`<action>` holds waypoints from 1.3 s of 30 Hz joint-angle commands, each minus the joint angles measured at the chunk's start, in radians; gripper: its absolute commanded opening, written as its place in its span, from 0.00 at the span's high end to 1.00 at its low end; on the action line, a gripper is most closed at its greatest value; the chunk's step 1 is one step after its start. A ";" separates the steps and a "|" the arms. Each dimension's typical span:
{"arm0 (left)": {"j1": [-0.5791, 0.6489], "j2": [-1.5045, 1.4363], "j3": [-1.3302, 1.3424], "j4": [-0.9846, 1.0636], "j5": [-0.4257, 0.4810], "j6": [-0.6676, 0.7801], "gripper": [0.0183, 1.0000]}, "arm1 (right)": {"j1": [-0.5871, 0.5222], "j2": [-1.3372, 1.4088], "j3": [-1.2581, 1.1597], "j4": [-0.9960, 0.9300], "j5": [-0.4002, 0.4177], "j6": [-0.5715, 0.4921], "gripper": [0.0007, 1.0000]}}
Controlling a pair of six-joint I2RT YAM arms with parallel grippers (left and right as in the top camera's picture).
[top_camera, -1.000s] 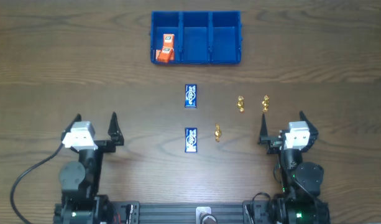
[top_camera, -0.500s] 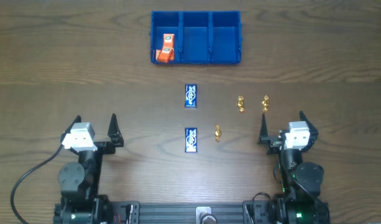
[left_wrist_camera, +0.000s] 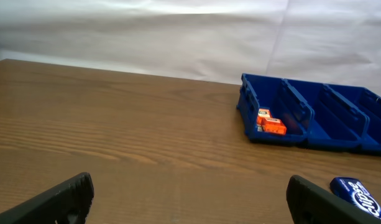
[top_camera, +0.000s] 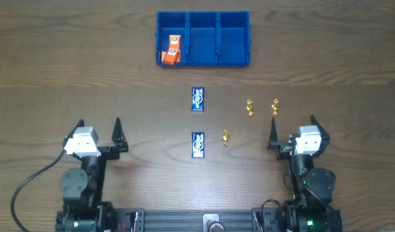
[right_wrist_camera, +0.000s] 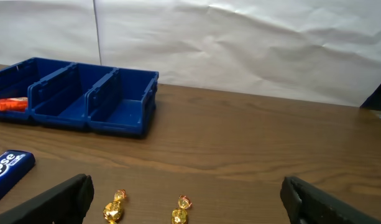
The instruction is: Sort Candies Into Trays
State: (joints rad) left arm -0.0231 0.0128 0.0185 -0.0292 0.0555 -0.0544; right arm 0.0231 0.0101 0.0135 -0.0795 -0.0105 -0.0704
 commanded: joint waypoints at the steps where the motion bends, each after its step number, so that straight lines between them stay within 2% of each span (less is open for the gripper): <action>1: 0.002 -0.008 -0.014 -0.045 0.013 0.006 0.00 | 0.006 -0.007 -0.006 -0.003 0.002 -0.010 0.00; 7: 0.002 -0.008 -0.014 -0.045 0.013 0.006 0.00 | 0.006 -0.007 -0.006 -0.002 0.002 -0.010 0.00; 10: 0.002 -0.008 -0.014 -0.045 0.013 0.006 0.00 | 0.006 -0.007 -0.006 0.026 -0.032 -0.001 0.00; 13: 0.002 -0.008 -0.014 -0.045 0.013 0.006 0.00 | 0.006 -0.007 -0.004 0.079 -0.032 0.138 0.00; 16: 0.002 -0.008 -0.014 -0.045 0.013 0.006 0.00 | 0.005 0.013 0.042 0.068 -0.044 0.225 0.00; 21: 0.002 -0.008 -0.014 -0.045 0.013 0.006 0.00 | 0.004 0.257 0.290 -0.024 -0.205 0.231 0.00; 25: 0.002 -0.008 -0.014 -0.045 0.013 0.006 0.00 | 0.004 0.486 0.501 -0.138 -0.324 0.231 0.00; 30: 0.002 -0.008 -0.014 -0.045 0.013 0.006 0.00 | 0.018 0.813 0.808 -0.378 -0.440 0.232 0.00; 36: 0.002 -0.008 -0.014 -0.045 0.013 0.006 0.00 | 0.160 1.178 1.154 -0.773 -0.448 0.239 0.00; 39: 0.002 -0.008 -0.014 -0.045 0.013 0.006 0.00 | 0.266 1.320 1.247 -0.894 -0.396 0.323 0.00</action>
State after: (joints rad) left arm -0.0231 0.0128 0.0193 -0.0311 0.0582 -0.0513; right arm 0.1959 1.2186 1.1748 -0.9054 -0.4194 0.1726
